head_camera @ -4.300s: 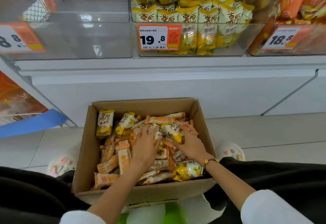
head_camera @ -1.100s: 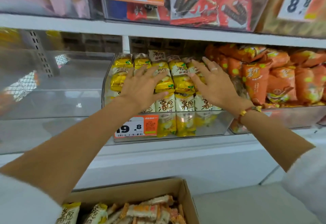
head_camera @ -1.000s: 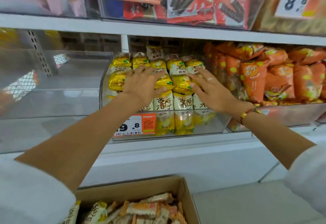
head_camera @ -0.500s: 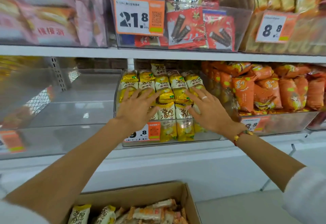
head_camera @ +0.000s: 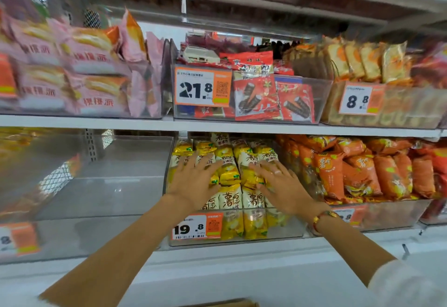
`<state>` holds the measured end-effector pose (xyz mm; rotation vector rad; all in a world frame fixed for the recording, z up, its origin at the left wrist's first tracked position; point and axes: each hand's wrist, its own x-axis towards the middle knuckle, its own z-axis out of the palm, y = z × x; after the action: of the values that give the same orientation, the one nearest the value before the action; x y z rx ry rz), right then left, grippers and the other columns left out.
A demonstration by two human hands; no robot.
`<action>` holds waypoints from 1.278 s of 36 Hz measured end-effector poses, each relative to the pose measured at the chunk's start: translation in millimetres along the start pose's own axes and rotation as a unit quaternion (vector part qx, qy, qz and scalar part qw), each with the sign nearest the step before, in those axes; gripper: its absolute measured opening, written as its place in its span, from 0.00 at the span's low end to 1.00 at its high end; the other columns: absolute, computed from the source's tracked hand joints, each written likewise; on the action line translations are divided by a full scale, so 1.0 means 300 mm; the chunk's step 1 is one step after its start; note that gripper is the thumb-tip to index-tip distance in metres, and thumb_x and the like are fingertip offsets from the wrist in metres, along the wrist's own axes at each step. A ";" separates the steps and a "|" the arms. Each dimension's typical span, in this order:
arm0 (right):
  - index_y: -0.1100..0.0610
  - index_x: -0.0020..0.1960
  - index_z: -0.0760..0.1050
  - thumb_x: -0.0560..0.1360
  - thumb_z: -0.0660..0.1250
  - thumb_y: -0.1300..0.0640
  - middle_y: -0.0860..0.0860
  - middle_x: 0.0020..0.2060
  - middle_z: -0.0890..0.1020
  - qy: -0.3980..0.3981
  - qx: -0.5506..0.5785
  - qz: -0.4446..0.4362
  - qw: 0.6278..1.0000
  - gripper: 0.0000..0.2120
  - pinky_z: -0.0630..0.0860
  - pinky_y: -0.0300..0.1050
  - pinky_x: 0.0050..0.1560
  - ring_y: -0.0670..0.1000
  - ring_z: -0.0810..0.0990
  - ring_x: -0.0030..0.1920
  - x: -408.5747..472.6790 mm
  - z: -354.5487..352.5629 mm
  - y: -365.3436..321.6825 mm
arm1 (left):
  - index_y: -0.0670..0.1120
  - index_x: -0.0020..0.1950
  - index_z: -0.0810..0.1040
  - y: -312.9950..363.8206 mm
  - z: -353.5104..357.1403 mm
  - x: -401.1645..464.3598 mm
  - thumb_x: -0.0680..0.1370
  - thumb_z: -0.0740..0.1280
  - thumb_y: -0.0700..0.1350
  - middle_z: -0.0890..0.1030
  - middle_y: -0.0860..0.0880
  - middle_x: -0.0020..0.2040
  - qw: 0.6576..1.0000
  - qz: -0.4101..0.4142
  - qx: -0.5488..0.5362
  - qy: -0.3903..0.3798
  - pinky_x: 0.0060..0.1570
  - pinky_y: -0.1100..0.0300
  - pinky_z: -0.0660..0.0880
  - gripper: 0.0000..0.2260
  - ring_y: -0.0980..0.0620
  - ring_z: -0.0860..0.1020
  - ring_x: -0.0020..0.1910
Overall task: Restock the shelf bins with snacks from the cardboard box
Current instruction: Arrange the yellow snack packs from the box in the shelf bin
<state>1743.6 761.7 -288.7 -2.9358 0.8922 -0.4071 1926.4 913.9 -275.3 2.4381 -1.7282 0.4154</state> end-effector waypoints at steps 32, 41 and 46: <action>0.41 0.49 0.78 0.79 0.64 0.53 0.38 0.45 0.82 -0.056 0.260 -0.014 0.964 0.08 0.77 0.42 0.46 0.40 0.78 0.43 -0.428 0.355 -0.332 | 0.59 0.55 0.79 -0.085 0.223 -0.720 0.79 0.65 0.49 0.75 0.66 0.53 0.947 -0.148 -0.264 0.111 0.45 0.63 0.71 0.08 0.62 0.73 0.54; 0.46 0.66 0.73 0.81 0.58 0.53 0.45 0.50 0.81 -0.184 0.181 -0.016 0.966 0.15 0.72 0.34 0.34 0.41 0.77 0.39 -0.559 0.703 -0.458 | 0.55 0.61 0.78 -0.185 0.553 -1.049 0.79 0.63 0.43 0.76 0.55 0.64 0.914 -0.305 -0.262 -0.060 0.54 0.57 0.72 0.13 0.52 0.73 0.62; 0.51 0.71 0.67 0.78 0.60 0.58 0.51 0.58 0.77 -0.164 0.119 -0.101 0.974 0.22 0.72 0.40 0.43 0.50 0.76 0.55 -0.542 0.830 -0.570 | 0.53 0.72 0.69 -0.188 0.616 -1.093 0.82 0.59 0.43 0.66 0.53 0.73 0.893 -0.322 -0.292 -0.117 0.67 0.59 0.62 0.18 0.53 0.65 0.71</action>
<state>1771.6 986.0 -546.8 -2.7619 0.4693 -0.0246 1905.9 1182.3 -544.4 2.4331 -0.8043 -0.4279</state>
